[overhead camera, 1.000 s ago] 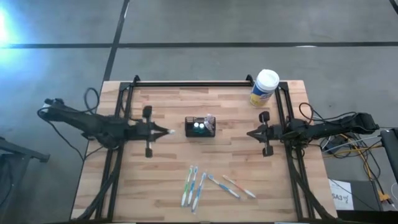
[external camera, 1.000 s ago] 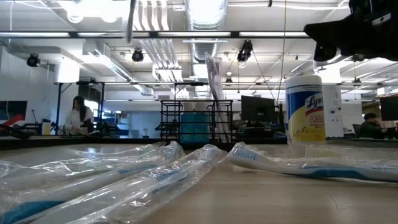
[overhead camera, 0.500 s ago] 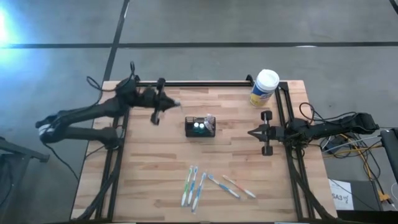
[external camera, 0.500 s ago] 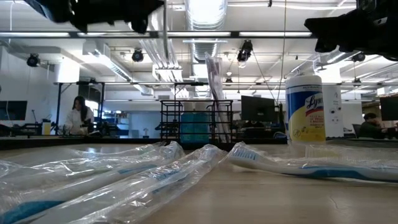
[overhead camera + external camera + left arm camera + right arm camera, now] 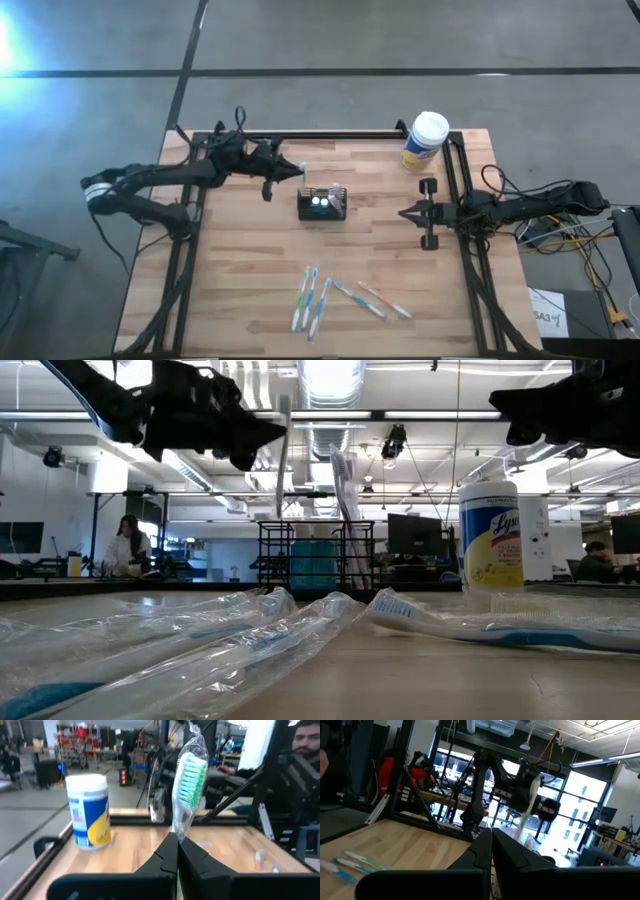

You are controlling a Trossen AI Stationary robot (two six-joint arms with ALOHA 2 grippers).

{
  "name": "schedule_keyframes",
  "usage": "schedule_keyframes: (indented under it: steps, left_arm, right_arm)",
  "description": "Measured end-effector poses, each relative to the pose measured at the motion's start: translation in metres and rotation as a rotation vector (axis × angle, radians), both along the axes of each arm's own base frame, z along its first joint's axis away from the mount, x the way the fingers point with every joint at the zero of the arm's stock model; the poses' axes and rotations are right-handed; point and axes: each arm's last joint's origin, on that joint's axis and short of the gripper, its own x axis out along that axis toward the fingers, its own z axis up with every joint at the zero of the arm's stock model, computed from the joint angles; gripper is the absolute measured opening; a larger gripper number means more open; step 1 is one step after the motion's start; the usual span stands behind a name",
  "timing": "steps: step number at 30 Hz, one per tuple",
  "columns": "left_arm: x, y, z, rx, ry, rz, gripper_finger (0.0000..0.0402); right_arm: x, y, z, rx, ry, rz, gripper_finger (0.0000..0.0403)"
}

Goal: Pick & Place toothbrushing station
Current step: Put the left green toothbrush in the wire organizer

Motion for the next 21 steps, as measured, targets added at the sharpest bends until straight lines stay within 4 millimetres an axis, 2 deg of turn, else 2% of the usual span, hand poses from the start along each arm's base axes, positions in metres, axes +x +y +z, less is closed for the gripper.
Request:
schedule_keyframes:
  steps: [8, 21]
  left_arm:
    - [0.010, 0.006, -0.019, 0.021, 0.047, 0.013, 0.0001]
    - [0.009, 0.006, -0.061, 0.042, 0.070, 0.034, 0.0001]
  right_arm:
    - [0.000, 0.000, 0.000, 0.012, 0.002, 0.003, 0.0008]
    - [0.000, 0.000, 0.000, 0.008, 0.002, 0.002, 0.0008]
